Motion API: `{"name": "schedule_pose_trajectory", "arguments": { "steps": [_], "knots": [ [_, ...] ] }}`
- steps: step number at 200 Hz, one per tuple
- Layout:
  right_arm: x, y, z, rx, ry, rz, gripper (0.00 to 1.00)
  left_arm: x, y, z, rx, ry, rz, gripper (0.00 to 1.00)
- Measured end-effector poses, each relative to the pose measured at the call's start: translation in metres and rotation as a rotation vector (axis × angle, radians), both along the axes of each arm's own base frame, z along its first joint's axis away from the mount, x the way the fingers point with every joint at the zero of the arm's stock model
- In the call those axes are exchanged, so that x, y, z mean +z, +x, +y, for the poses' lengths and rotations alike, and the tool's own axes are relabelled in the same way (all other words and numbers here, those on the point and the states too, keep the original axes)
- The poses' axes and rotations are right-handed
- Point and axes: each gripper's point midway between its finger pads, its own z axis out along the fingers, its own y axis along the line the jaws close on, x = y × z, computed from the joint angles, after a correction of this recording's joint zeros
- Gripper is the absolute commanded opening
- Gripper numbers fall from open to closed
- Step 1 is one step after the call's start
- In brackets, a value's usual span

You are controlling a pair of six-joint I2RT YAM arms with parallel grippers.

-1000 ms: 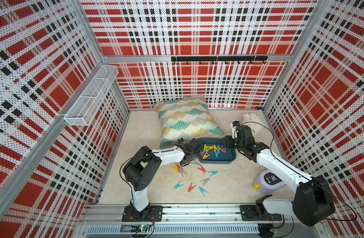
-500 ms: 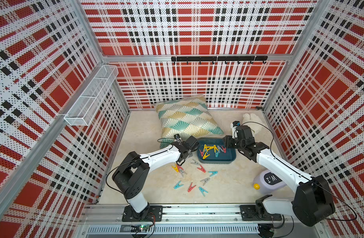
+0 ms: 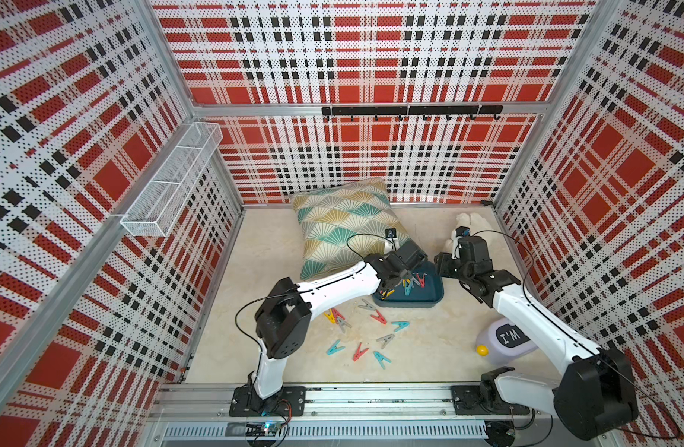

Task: Put the clothespins into the storage box
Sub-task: Place the clothespin in the storage box.

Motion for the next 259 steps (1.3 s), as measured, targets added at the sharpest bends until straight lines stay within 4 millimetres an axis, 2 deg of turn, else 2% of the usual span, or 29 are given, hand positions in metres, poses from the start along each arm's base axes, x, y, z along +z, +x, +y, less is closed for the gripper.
{"name": "schedule_pose_trajectory", "arguments": {
  "steps": [18, 39, 79, 121, 153, 183, 206, 235, 259],
  "knots": [
    [-0.001, -0.002, -0.003, -0.01, -0.006, 0.009, 0.52, -0.032, 0.002, -0.007, -0.028, 0.047, 0.041, 0.05],
    [-0.005, -0.004, -0.004, -0.01, -0.011, 0.026, 0.52, -0.051, 0.003, -0.016, -0.057, 0.069, 0.066, 0.05],
    [-0.009, -0.008, -0.004, -0.007, -0.014, 0.051, 0.51, -0.068, 0.006, -0.024, -0.087, 0.069, 0.097, 0.1],
    [-0.009, -0.009, -0.004, -0.005, -0.01, 0.055, 0.51, -0.079, 0.012, -0.018, -0.085, 0.076, 0.122, 0.15],
    [-0.01, -0.01, -0.004, -0.005, -0.013, 0.062, 0.51, -0.074, 0.019, -0.018, -0.091, 0.063, 0.12, 0.26],
    [-0.002, -0.008, -0.004, -0.004, -0.011, 0.05, 0.51, -0.07, 0.02, -0.02, -0.11, 0.059, 0.123, 0.26],
    [0.004, -0.005, -0.003, -0.001, -0.011, 0.036, 0.51, -0.06, 0.019, -0.02, -0.119, 0.055, 0.113, 0.26],
    [0.006, -0.006, -0.003, 0.006, -0.02, 0.038, 0.52, -0.025, 0.01, -0.007, -0.132, 0.035, 0.078, 0.28],
    [0.003, -0.007, -0.003, 0.013, -0.027, 0.047, 0.51, 0.013, -0.013, 0.025, -0.128, 0.009, 0.047, 0.28]
  ]
}}
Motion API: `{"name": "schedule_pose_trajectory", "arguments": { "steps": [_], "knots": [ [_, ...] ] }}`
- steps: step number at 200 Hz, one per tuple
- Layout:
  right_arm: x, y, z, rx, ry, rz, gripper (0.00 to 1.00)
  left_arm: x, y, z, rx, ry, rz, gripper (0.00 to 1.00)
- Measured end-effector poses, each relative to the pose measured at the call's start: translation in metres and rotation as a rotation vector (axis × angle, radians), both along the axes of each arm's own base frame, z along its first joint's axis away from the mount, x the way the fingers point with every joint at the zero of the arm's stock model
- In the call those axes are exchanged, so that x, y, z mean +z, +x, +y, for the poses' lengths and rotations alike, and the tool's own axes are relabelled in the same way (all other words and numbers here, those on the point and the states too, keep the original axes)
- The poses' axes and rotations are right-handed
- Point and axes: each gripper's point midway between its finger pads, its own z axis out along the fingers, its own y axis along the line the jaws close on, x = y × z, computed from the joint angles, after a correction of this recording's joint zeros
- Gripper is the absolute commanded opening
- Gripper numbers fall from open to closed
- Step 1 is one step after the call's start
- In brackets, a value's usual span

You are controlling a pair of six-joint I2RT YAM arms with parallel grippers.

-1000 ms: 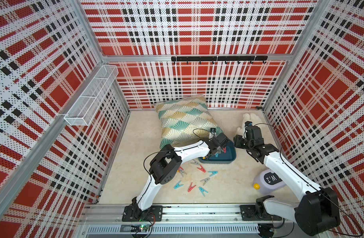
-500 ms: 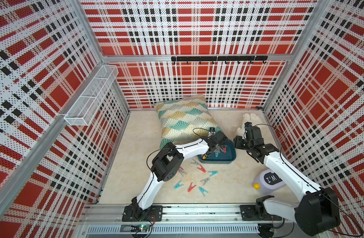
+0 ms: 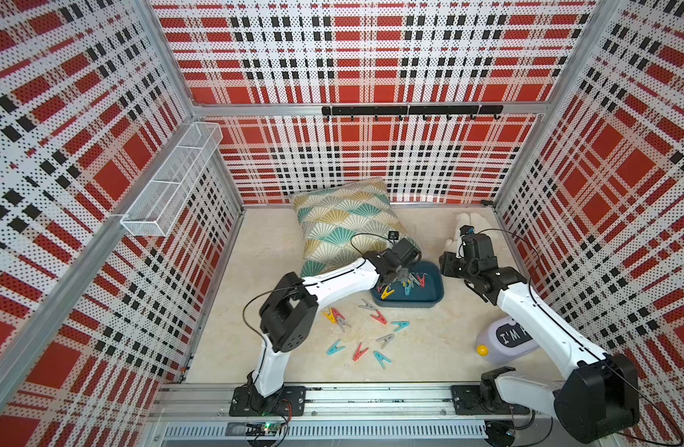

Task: Put the clothespins into the storage box
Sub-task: Place the clothespin in the storage box, then pick up the clothespin from the center of the board.

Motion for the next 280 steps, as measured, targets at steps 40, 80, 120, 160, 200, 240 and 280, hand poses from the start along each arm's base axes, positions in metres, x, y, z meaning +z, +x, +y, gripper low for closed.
{"name": "schedule_pose_trajectory", "arguments": {
  "steps": [40, 80, 120, 160, 200, 240, 280],
  "knots": [
    [-0.009, 0.002, 0.003, 0.017, -0.002, 0.026, 0.51, -0.007, -0.061, 0.079, 0.037, 0.062, 0.057, 0.28],
    [-0.01, 0.003, 0.006, 0.03, 0.004, 0.025, 0.52, -0.057, -0.135, 0.151, 0.061, 0.142, 0.221, 0.29],
    [-0.008, 0.006, 0.008, 0.038, 0.005, 0.01, 0.52, -0.083, -0.176, 0.172, 0.062, 0.16, 0.316, 0.3],
    [-0.017, 0.006, 0.012, 0.051, 0.011, 0.02, 0.51, -0.097, -0.187, 0.186, 0.085, 0.2, 0.354, 0.32],
    [-0.022, 0.004, 0.013, 0.055, 0.012, 0.033, 0.52, -0.098, -0.184, 0.19, 0.089, 0.209, 0.356, 0.33],
    [-0.024, 0.004, 0.015, 0.065, 0.021, 0.03, 0.51, -0.1, -0.181, 0.192, 0.08, 0.231, 0.361, 0.34],
    [-0.023, 0.004, 0.019, 0.072, 0.025, 0.026, 0.51, -0.1, -0.181, 0.191, 0.058, 0.239, 0.36, 0.34]
  ]
}}
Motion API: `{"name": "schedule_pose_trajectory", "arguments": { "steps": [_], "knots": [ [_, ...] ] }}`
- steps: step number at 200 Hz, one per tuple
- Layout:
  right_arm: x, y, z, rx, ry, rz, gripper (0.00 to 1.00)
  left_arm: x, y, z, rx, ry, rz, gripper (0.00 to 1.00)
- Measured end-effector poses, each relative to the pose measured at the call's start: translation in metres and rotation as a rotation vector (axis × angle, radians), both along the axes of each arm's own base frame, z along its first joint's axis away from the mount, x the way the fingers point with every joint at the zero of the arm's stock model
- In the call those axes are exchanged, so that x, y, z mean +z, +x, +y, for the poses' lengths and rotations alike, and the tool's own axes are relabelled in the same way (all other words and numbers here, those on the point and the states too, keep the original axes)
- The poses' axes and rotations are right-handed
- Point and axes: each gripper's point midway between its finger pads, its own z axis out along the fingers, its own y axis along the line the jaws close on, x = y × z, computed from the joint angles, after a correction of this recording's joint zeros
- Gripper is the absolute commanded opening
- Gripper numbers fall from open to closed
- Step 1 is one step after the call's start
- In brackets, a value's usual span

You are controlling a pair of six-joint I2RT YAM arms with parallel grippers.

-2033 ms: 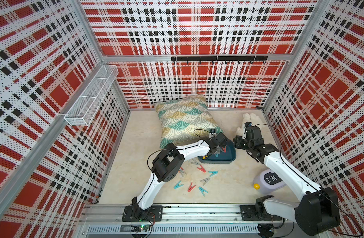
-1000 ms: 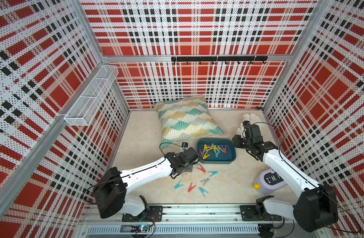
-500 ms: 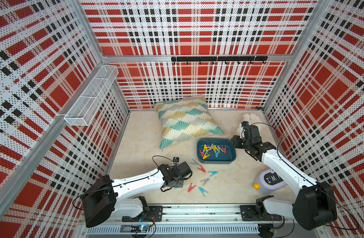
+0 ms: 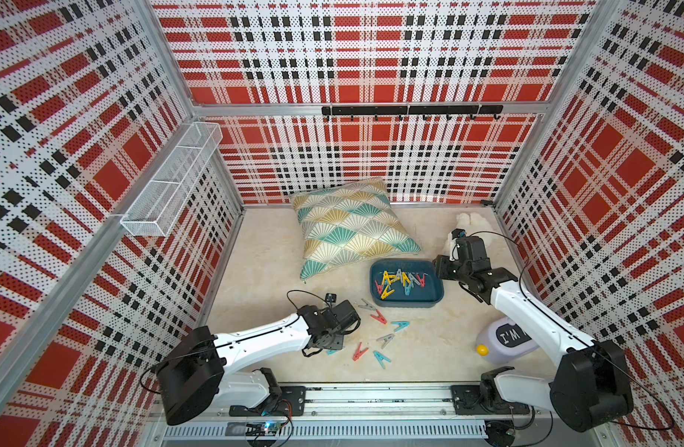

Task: Put the clothespins into the storage box
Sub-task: Pick up the clothespin from the center of the board.

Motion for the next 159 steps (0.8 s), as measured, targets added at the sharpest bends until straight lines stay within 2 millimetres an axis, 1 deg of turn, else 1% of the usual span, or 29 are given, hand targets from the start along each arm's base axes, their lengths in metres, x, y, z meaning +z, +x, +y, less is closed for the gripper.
{"name": "schedule_pose_trajectory", "arguments": {
  "steps": [30, 76, 129, 159],
  "knots": [
    [0.0, 0.0, 0.002, 0.004, 0.0, 0.0, 0.51, -0.001, 0.0, -0.004, -0.028, -0.006, 0.006, 0.34],
    [0.0, -0.001, 0.005, 0.006, 0.004, 0.001, 0.52, -0.012, -0.004, -0.01, -0.069, 0.009, 0.039, 0.33],
    [0.0, -0.001, 0.005, 0.004, 0.005, 0.001, 0.52, -0.013, -0.002, -0.021, -0.089, -0.03, 0.037, 0.33],
    [0.0, -0.001, 0.004, 0.002, 0.003, 0.0, 0.52, -0.018, -0.003, -0.025, -0.093, -0.033, 0.05, 0.32]
  ]
}}
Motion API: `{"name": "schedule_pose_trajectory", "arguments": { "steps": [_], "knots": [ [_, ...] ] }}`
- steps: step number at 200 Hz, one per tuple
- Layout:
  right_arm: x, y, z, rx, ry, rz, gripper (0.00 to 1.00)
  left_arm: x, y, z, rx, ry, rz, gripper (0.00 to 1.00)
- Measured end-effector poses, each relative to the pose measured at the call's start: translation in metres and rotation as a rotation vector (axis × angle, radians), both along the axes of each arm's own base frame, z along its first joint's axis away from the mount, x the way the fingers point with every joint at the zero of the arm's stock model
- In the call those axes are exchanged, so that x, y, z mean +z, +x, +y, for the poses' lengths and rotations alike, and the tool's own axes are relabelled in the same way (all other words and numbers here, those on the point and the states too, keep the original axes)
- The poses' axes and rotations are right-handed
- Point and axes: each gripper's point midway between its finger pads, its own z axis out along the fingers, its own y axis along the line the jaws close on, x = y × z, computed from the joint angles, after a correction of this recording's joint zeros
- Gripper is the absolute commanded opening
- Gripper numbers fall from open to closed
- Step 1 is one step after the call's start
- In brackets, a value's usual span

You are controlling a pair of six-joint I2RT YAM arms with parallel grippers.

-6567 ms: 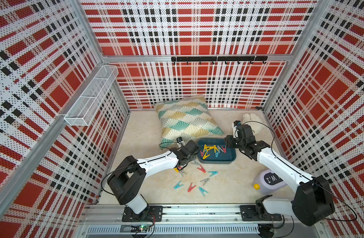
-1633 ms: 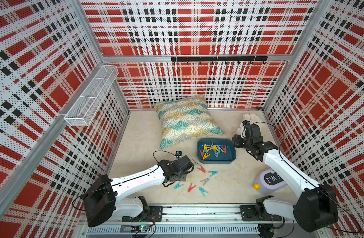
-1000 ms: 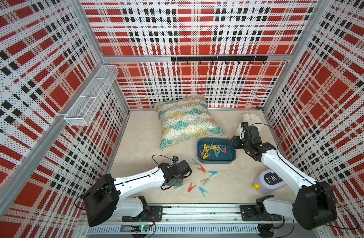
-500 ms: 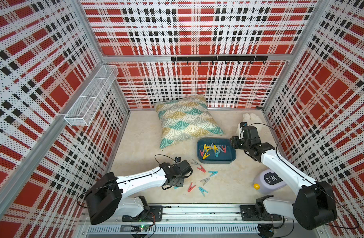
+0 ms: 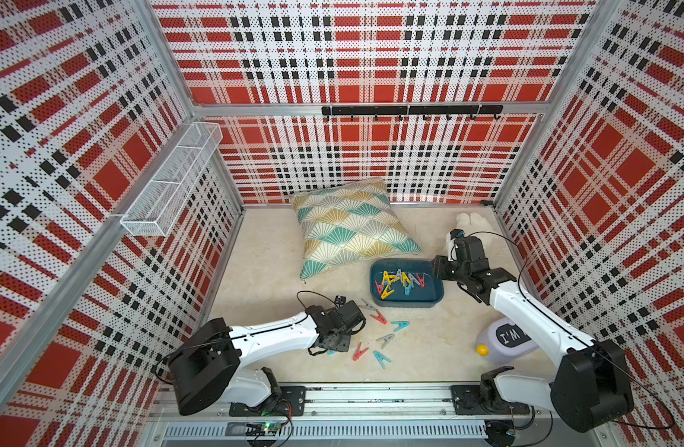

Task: Put the clothespins into the storage box
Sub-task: Pick up the clothespin from the center of the board.

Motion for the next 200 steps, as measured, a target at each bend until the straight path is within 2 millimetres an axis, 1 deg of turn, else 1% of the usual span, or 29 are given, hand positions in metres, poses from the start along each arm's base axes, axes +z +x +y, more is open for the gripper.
{"name": "schedule_pose_trajectory", "arguments": {
  "steps": [63, 96, 120, 144, 169, 184, 200],
  "knots": [
    [0.0, 0.0, 0.0, -0.001, 0.002, 0.0, 0.52, -0.002, 0.001, -0.003, -0.002, -0.011, 0.001, 0.29],
    [0.0, 0.0, 0.0, -0.004, 0.0, 0.0, 0.52, -0.011, -0.001, -0.001, -0.002, 0.02, 0.023, 0.26],
    [0.0, 0.0, -0.001, -0.007, -0.003, -0.002, 0.52, -0.012, -0.001, -0.001, -0.001, 0.025, 0.021, 0.2],
    [0.002, 0.0, -0.002, -0.009, -0.004, -0.006, 0.52, -0.012, 0.0, 0.0, 0.0, 0.029, 0.018, 0.1],
    [0.002, 0.0, -0.002, -0.01, -0.007, -0.008, 0.52, -0.011, 0.0, 0.0, -0.001, 0.03, 0.016, 0.05],
    [0.002, 0.0, -0.002, -0.01, -0.009, -0.008, 0.52, -0.01, 0.0, -0.001, -0.003, 0.029, 0.015, 0.05],
    [0.002, 0.0, -0.003, -0.011, -0.012, -0.008, 0.52, -0.002, 0.002, -0.006, -0.011, 0.019, 0.008, 0.04]
  ]
}}
